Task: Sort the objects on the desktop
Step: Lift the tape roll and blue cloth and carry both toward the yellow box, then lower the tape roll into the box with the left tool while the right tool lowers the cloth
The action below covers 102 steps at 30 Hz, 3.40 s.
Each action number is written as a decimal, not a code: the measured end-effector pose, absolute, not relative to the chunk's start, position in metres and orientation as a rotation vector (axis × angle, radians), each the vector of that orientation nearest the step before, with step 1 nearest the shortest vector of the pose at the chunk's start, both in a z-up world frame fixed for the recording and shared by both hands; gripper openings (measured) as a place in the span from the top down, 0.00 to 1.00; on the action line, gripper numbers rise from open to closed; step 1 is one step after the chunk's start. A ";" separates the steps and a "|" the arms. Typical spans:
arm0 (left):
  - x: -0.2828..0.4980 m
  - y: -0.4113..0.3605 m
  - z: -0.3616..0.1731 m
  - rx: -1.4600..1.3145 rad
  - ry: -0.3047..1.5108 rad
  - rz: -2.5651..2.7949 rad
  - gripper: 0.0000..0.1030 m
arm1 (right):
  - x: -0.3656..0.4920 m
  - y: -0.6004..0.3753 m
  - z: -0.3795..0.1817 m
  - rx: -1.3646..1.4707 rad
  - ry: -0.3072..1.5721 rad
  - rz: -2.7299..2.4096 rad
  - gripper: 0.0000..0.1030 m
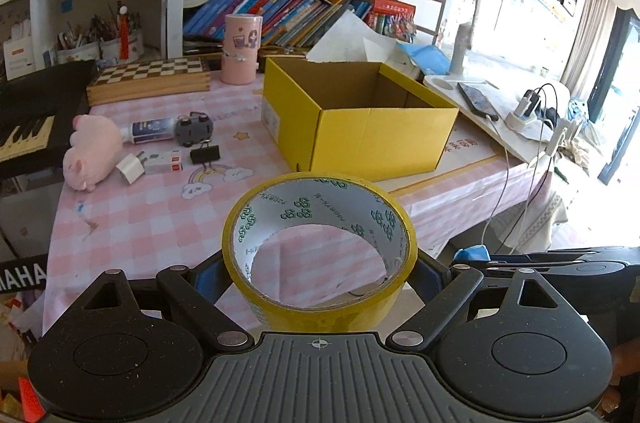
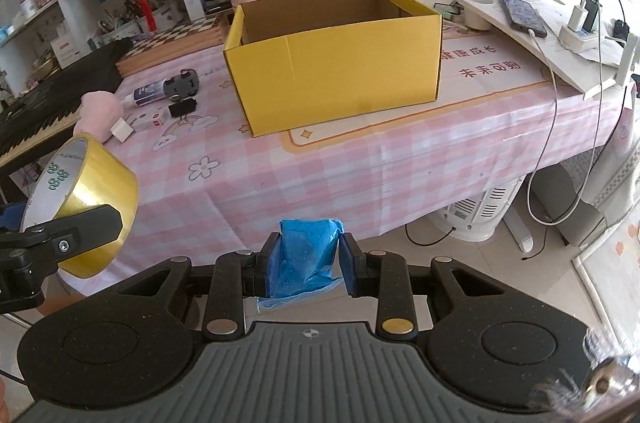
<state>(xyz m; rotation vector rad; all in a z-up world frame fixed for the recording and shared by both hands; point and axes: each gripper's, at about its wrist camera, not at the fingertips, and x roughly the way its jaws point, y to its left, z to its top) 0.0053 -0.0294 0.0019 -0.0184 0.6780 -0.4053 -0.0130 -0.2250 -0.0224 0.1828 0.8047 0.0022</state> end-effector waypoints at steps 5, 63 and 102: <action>0.010 -0.030 0.002 -0.020 0.675 -0.407 0.11 | -0.010 -0.225 -0.022 0.181 0.806 0.002 0.73; 0.162 -0.164 0.055 0.068 0.427 -0.381 0.11 | 0.168 -0.354 0.036 0.101 0.568 0.068 0.73; 0.287 -0.230 -0.033 0.238 0.942 -0.289 0.11 | 0.348 -0.315 -0.030 -0.429 0.954 0.520 0.73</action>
